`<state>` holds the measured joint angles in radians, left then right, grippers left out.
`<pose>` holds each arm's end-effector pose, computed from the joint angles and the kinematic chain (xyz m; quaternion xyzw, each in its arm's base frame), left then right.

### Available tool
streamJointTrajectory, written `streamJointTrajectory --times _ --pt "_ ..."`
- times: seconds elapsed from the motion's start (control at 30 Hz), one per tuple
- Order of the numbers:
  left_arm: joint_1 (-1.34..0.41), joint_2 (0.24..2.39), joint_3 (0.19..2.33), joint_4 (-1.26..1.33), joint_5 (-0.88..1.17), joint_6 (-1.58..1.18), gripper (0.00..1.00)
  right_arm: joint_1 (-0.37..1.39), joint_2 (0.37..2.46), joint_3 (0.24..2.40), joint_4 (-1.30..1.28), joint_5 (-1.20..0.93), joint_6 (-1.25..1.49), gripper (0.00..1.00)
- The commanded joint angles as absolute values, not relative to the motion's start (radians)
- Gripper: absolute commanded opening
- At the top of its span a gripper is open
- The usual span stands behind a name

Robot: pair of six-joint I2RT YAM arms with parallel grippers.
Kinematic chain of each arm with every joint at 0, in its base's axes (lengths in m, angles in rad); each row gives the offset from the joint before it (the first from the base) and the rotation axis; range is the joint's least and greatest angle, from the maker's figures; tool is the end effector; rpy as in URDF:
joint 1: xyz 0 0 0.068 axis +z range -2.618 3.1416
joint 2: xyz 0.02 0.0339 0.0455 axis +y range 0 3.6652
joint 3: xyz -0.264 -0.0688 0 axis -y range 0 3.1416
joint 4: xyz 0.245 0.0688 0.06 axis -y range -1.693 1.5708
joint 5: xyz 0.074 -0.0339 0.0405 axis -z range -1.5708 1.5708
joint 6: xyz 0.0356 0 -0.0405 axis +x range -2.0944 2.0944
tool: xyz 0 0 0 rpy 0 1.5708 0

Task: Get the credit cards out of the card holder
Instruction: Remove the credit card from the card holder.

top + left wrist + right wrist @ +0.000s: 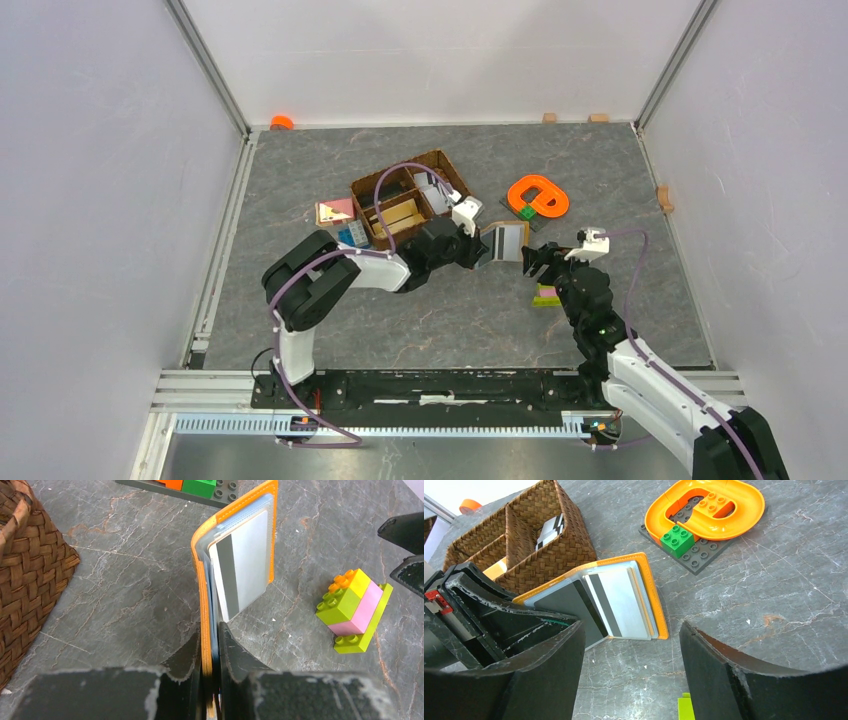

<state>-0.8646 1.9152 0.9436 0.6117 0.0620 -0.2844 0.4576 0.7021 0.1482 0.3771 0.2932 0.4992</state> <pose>0.2575 -0.3053 0.1549 0.2520 0.7825 -0.3305 0.4637 0.1524 0.0636 0.1871 0.1095 0.7564 0.1929 0.6153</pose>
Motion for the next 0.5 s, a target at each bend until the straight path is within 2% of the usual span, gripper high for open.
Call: streamJointTrajectory --times 0.0,0.2,0.33,0.47 --pt "-0.867 1.943 0.988 0.574 0.077 -0.241 0.02 0.455 0.692 0.139 0.396 0.32 0.509 0.73" --pt "-0.867 1.957 0.994 0.584 0.105 -0.252 0.02 0.454 0.686 0.134 0.396 0.321 0.511 0.73" --pt "-0.867 1.97 1.017 0.594 0.269 -0.239 0.02 0.451 0.694 0.13 0.413 0.296 0.508 0.71" --pt "-0.866 1.848 0.937 0.646 0.221 -0.239 0.02 0.448 0.699 0.133 0.408 0.296 0.506 0.71"
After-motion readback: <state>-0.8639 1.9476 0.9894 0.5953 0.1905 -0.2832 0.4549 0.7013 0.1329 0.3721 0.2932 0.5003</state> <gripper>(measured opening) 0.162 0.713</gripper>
